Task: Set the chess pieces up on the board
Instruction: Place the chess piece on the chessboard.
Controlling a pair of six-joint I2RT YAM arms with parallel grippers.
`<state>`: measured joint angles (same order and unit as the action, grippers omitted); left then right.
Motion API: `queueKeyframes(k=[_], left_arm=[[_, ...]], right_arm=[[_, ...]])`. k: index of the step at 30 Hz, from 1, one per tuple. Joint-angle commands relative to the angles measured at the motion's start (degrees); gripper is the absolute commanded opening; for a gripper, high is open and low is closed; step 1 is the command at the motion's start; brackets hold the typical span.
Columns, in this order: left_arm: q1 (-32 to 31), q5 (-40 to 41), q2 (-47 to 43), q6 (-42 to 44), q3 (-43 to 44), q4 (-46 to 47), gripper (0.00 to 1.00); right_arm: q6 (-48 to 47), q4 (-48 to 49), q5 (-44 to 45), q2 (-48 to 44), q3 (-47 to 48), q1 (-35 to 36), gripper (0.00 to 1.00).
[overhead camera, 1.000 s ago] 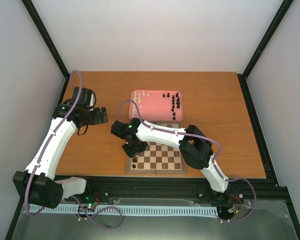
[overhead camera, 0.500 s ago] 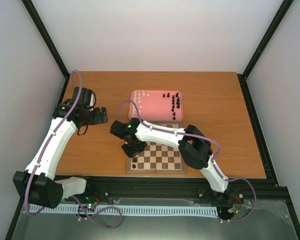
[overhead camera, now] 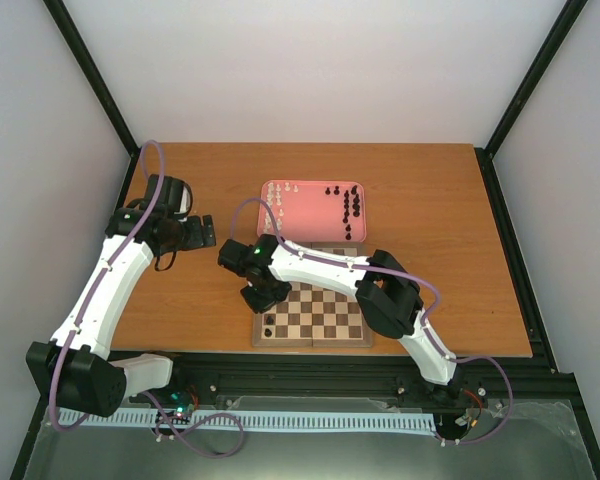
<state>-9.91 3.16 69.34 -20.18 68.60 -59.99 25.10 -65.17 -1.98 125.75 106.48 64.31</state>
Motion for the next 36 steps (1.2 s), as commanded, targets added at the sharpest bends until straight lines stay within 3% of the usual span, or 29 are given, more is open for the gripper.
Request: queueKeyframes(k=[1, 24, 30, 36], left_arm=[[0.16, -0.78, -0.79, 0.96, 0.11, 0.73, 1.00], [0.15, -0.08, -1.27, 0.94, -0.74, 0.87, 1.00], [0.16, 0.00, -1.15, 1.09, -0.49, 0.83, 1.00], [0.15, 0.14, -1.06, 1.08, -0.31, 0.80, 1.00]], right_arm=[[0.38, -1.60, 1.01, 0.22, 1.10, 0.75, 0.17], [0.74, -0.35, 0.91, -2.11, -2.76, 0.73, 0.17], [0.00, 0.75, 0.53, -2.96, -2.91, 0.76, 0.28], [-0.23, 0.45, 1.34, -2.97, -1.60, 0.73, 0.30]])
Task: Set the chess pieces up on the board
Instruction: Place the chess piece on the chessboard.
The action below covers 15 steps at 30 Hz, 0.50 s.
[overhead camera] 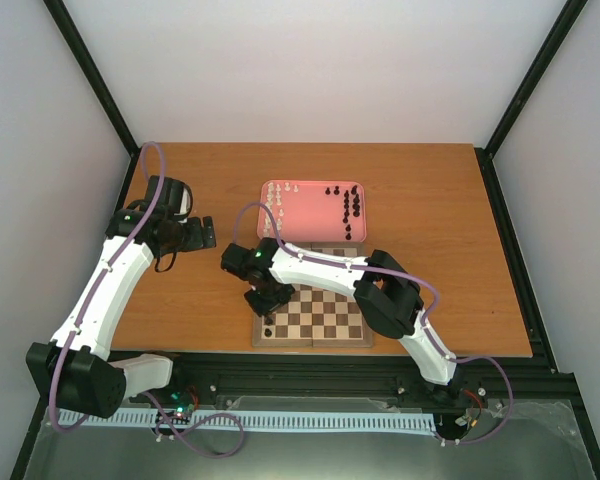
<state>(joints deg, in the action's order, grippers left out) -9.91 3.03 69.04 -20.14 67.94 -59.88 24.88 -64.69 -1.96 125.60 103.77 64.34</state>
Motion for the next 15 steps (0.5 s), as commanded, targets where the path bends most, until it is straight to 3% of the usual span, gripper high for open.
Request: queueKeyframes(k=[1, 15], left_arm=[[0.16, 0.23, -0.71, 1.03, 0.41, 0.72, 1.00], [0.16, 0.06, -0.38, 0.99, 1.08, 0.60, 1.00]], right_arm=[[0.14, -0.10, 1.82, -2.83, 1.49, 0.72, 0.30], [0.39, -5.19, 9.23, -0.64, 15.19, -1.78, 0.34]])
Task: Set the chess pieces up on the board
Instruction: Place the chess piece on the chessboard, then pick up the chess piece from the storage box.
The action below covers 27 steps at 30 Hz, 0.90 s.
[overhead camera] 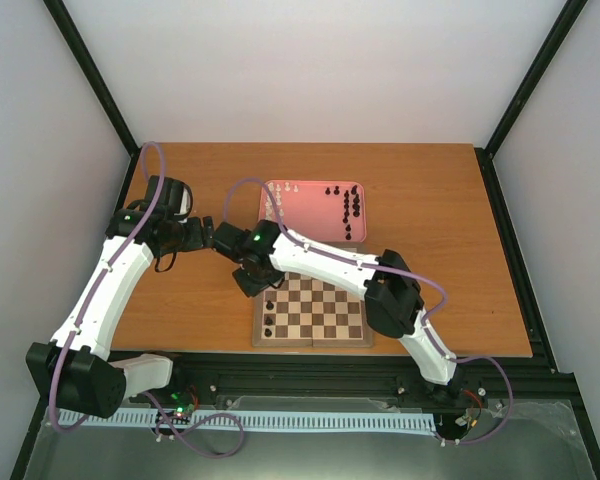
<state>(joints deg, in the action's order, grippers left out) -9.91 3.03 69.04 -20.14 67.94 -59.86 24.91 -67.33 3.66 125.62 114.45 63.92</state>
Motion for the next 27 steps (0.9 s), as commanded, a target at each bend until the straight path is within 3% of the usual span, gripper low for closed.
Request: queueKeyframes(k=[1, 7, 15, 27], left_arm=[[0.16, 0.05, -0.33, 1.00, 1.25, 0.32, 1.00], [0.16, -0.05, -0.37, 1.10, 2.02, 0.26, 1.00], [0.16, -0.20, 1.63, 1.34, 2.64, 1.05, 1.00], [0.16, 0.13, 8.36, 1.21, 6.29, 1.99, 1.00]], right_arm=[[0.26, -2.92, 4.04, -1.10, 5.58, -2.21, 0.34], [-0.82, -3.74, 4.97, -5.67, 6.84, -12.01, 0.36], [-3.77, -0.39, 6.62, -10.01, -1.20, -29.22, 0.36], [-7.71, 4.56, 2.68, -0.89, 0.74, -41.13, 0.36]])
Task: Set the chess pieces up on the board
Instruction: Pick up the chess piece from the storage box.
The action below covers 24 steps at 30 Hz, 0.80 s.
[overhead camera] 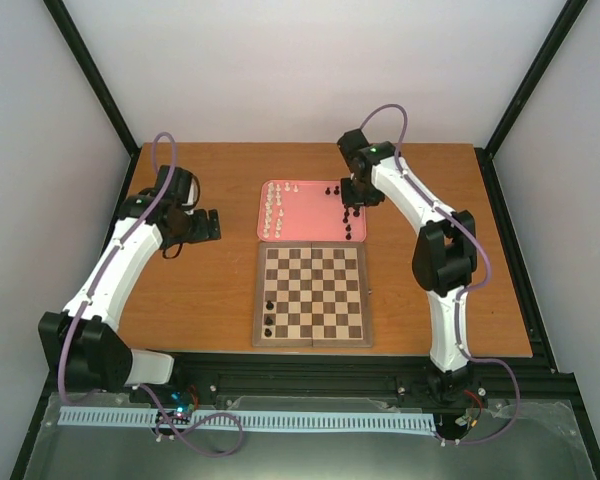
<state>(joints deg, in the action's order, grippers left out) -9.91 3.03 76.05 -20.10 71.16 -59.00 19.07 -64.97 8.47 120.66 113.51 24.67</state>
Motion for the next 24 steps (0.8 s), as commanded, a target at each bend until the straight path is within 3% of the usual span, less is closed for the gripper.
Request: queueKeyframes(k=[1, 24], left_arm=[[0.16, 0.14, 1.90, 1.15, 3.21, 1.24, 1.00], [0.16, 0.40, 8.32, 0.70, 6.08, 2.48, 1.00]], right_arm=[[-2.23, 2.18, -2.44, 5.19, 2.64, -2.17, 0.36], [-4.31, 0.74, -3.13, 19.21, 15.61, -4.89, 0.34]])
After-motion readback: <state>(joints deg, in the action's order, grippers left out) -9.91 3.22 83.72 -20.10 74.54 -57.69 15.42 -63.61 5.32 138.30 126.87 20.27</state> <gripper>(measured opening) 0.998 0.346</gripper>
